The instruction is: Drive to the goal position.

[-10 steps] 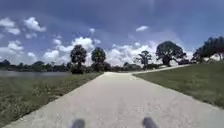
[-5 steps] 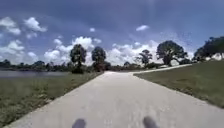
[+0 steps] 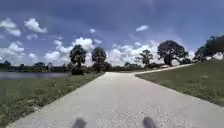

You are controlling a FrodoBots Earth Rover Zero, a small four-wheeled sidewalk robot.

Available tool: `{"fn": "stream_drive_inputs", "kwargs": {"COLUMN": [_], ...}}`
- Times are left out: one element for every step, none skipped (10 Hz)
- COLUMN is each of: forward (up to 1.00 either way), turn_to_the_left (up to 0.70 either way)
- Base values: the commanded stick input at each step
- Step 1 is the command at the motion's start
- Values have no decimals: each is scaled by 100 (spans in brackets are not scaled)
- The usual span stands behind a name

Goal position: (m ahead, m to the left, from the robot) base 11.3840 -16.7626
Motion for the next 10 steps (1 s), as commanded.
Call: {"fn": "stream_drive_inputs", "kwargs": {"forward": [70,70,70,70,70,70,70,70,70,70], "turn_to_the_left": [0,0,0,0,0,0,0,0,0,0]}}
